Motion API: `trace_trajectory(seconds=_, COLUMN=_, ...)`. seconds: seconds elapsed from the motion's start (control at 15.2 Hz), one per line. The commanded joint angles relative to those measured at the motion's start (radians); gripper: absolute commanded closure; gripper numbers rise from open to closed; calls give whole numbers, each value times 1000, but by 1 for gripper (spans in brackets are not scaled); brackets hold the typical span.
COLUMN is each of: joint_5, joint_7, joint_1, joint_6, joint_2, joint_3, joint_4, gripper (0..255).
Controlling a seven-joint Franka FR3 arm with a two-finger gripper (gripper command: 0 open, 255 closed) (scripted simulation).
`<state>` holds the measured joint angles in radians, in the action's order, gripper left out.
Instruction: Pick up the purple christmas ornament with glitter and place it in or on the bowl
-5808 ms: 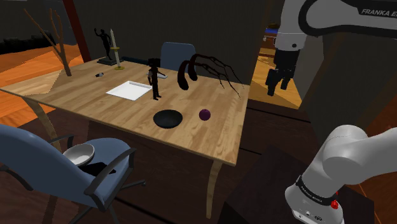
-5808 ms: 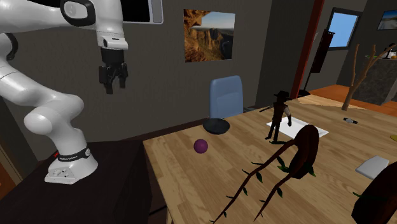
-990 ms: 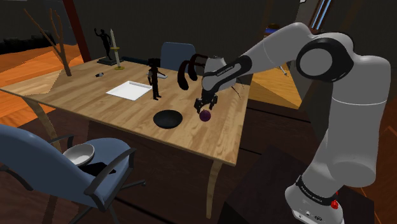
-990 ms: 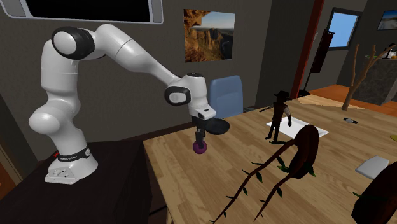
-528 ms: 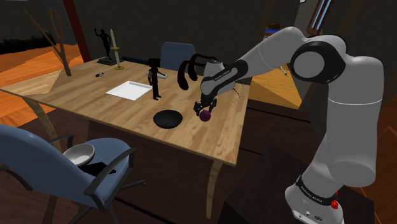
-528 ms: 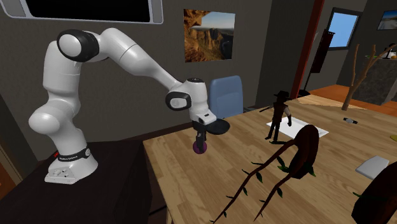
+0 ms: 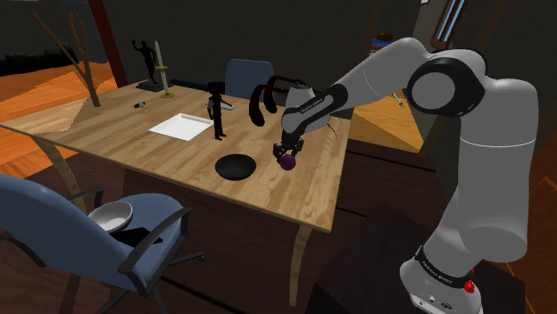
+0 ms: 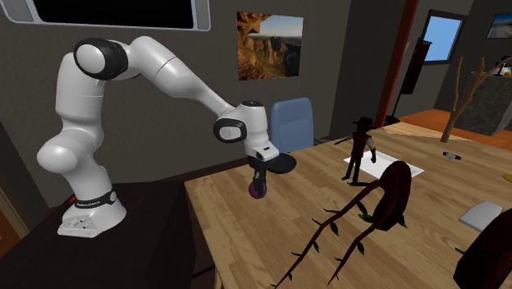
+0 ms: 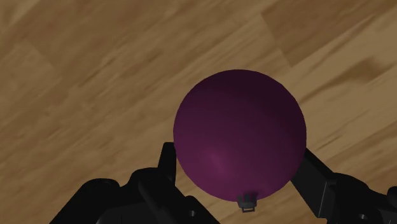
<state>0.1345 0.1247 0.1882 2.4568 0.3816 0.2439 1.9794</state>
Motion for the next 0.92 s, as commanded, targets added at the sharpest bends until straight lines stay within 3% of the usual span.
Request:
trace_trajectory(seconds=0.0, joint_5=0, joint_7=0, joint_1=0, joint_6=0, joint_2=0, joint_3=0, joint_4=0, gripper=255)
trace_trajectory(seconds=0.4, joint_5=0, joint_7=0, joint_1=0, joint_6=0, joint_2=0, joint_3=0, joint_4=0, gripper=255)
trace_trajectory(seconds=0.86, joint_5=-24, joint_7=16, joint_1=9, joint_6=-77, joint_2=-58, joint_3=12, joint_4=-20, gripper=255)
